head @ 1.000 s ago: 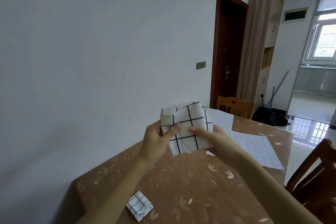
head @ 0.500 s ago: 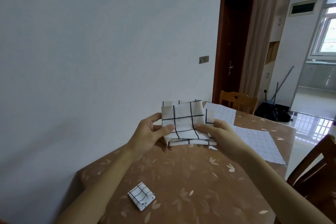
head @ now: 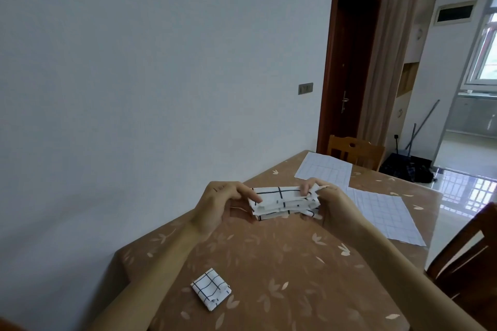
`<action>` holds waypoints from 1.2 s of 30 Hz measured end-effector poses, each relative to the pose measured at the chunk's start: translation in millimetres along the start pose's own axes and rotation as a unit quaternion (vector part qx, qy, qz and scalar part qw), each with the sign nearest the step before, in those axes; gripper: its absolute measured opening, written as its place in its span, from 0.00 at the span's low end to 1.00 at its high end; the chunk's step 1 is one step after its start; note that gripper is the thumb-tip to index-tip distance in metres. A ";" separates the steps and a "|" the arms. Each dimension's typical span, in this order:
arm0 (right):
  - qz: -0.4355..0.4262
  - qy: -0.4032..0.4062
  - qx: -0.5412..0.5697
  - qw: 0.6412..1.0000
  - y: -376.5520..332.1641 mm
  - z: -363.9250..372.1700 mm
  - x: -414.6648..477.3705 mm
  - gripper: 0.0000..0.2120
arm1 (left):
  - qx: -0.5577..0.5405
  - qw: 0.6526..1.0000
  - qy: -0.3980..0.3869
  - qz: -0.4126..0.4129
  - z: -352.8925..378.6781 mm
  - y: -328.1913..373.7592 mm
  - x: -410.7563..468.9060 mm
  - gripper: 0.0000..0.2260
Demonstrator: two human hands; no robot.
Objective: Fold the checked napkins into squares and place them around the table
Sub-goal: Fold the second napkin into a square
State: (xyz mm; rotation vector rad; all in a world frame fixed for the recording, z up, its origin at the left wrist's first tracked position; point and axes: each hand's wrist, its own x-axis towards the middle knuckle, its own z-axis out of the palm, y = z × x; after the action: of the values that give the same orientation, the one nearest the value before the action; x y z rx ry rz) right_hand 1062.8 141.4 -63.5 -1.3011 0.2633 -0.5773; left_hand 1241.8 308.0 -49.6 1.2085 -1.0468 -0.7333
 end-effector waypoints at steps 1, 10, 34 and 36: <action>0.003 -0.002 -0.007 1.000 0.0 -1.2 -0.7 0.15 | 0.006 1.000 0.008 0.007 -0.1 -0.2 -0.1 0.16; -0.073 0.058 -0.280 0.956 -0.8 2.6 -11.3 0.16 | 0.107 0.990 0.088 0.037 8.6 -14.7 4.1 0.09; -0.041 -0.001 -0.320 0.947 30.5 0.4 -11.8 0.35 | -0.004 0.992 -0.043 -0.116 7.4 -29.5 -4.9 0.28; -0.035 0.033 -0.314 0.948 34.0 1.9 -11.9 0.22 | -0.017 0.990 -0.084 -0.113 2.8 -36.6 -6.6 0.37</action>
State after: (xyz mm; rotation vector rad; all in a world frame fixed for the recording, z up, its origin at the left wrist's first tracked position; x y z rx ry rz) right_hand 1062.4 154.5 -97.1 -1.9142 0.4841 -0.6225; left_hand 1239.6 304.3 -86.7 1.2657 -1.0396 -1.0387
